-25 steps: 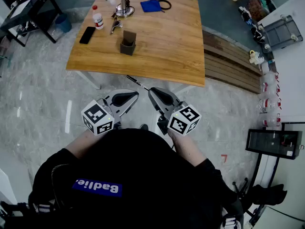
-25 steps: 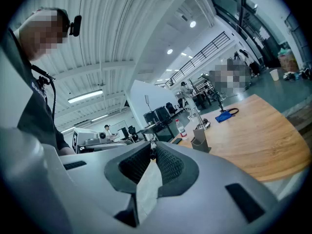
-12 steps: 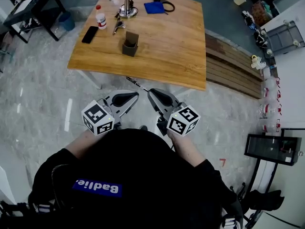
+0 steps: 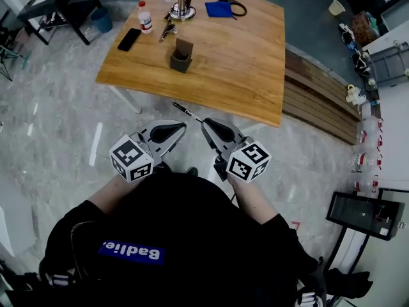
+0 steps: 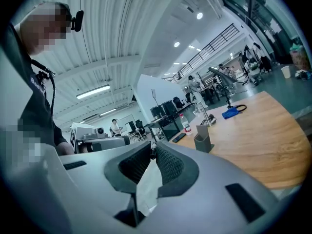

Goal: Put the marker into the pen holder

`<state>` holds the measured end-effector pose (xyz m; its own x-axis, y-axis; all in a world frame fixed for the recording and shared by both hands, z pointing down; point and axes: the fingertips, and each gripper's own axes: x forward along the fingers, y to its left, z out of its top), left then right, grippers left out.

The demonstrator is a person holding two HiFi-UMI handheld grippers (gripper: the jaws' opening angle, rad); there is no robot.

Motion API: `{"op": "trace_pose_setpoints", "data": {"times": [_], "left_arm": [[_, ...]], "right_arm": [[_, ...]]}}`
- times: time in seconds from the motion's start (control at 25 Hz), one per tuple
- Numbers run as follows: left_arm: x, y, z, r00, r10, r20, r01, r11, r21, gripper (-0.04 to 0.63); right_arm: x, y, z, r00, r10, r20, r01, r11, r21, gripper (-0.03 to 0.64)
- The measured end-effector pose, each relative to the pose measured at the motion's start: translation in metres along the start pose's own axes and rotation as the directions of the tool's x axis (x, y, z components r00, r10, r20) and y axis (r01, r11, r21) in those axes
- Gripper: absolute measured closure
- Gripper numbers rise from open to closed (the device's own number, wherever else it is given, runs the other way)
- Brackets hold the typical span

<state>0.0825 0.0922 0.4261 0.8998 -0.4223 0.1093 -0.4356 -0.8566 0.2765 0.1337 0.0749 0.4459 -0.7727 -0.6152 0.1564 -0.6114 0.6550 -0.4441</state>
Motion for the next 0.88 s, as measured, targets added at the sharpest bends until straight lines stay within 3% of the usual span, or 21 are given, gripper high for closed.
{"op": "trace_pose_setpoints", "data": {"times": [0.32, 0.88], "left_arm": [[-0.003, 0.038, 0.007, 1.000, 0.019, 0.020, -0.019, 1.000, 0.006, 0.586], [0.002, 0.154, 0.046, 0.996, -0.084, 0.025, 0.084, 0.996, 0.030, 0.586]], "right_arm": [[0.034, -0.024, 0.003, 0.999, -0.025, -0.044, 0.024, 0.999, -0.033, 0.575], [0.134, -0.081, 0.033, 0.977, -0.163, -0.138, 0.149, 0.983, -0.108, 0.575]]}}
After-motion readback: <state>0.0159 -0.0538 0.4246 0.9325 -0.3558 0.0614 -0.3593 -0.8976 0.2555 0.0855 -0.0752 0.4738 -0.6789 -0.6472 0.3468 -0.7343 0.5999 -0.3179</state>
